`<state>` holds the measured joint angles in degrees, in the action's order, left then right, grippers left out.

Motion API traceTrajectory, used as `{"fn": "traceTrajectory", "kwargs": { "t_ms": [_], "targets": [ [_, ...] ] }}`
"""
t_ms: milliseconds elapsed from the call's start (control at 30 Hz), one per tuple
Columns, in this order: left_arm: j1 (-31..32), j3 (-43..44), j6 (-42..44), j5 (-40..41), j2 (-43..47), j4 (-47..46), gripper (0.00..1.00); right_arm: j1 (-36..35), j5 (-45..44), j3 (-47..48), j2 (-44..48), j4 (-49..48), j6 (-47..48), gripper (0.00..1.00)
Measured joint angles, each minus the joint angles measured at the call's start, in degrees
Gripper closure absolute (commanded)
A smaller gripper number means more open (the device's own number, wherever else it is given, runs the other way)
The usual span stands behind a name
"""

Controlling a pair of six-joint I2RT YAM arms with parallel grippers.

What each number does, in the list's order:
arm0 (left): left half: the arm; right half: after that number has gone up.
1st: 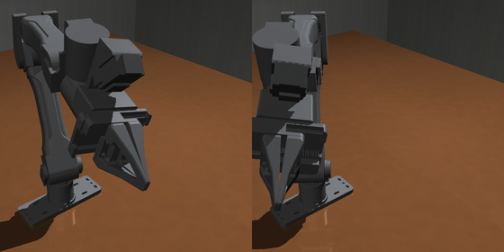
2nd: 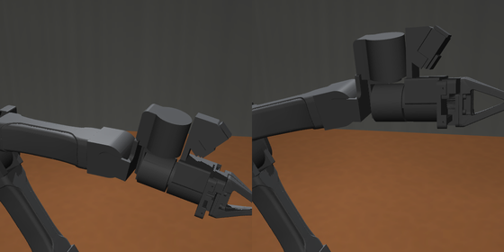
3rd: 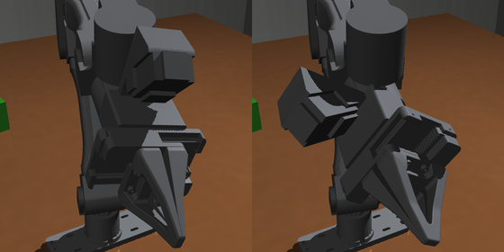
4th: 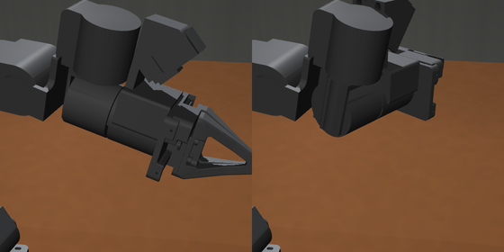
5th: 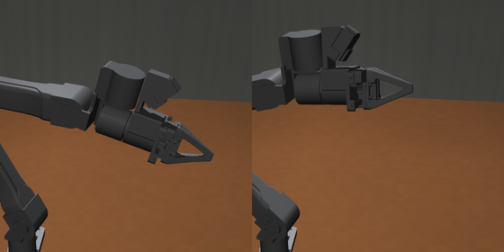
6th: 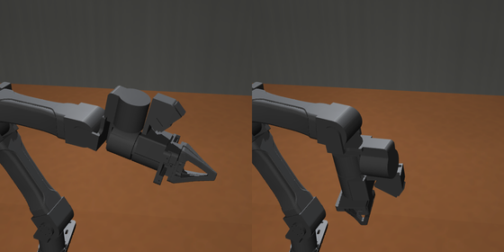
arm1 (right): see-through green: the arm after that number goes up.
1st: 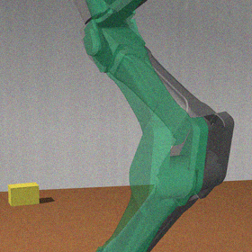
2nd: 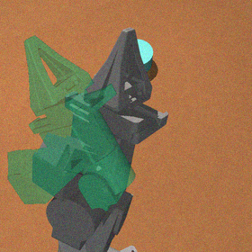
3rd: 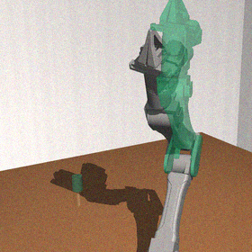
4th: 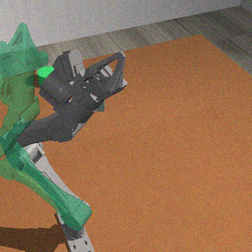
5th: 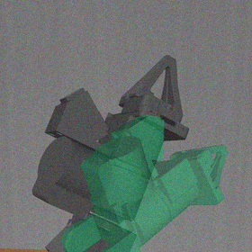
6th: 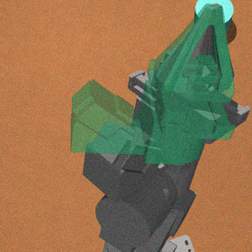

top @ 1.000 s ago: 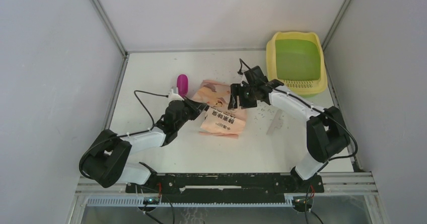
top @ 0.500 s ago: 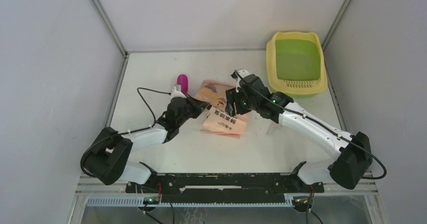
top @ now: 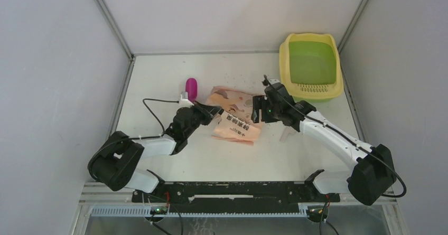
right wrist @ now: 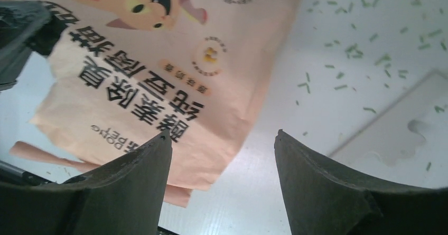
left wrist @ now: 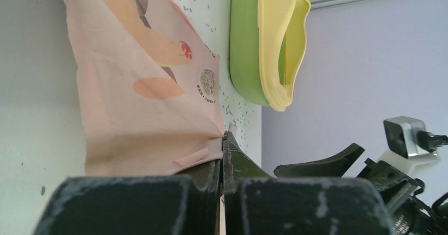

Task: Fill the litter box with clean litter
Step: Open the cat litter bag at the center of the board.

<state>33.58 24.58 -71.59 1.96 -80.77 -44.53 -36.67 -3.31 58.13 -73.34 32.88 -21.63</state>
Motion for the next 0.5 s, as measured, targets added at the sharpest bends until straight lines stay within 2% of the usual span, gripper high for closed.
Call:
{"fn": "traceTrajectory", "kwargs": {
  "t_ms": [100, 233, 500],
  "targets": [
    [0.24, -0.07, -1.09, 0.31, -1.07, 0.09, 0.94, 2.25, 0.66, -2.19, 0.55, 0.33, -0.74, 0.22],
    [0.94, -0.52, -2.08, 1.18, -1.16, 1.75, 0.73, 2.43, 1.9, -3.32, 0.68, -0.02, -0.9, 0.21],
    [1.86, -5.66, -4.07, 2.8, -3.3, 2.43, 0.62, 2.58, 5.53, -4.07, -2.75, -3.15, -1.31, 0.21]
  ]
}}
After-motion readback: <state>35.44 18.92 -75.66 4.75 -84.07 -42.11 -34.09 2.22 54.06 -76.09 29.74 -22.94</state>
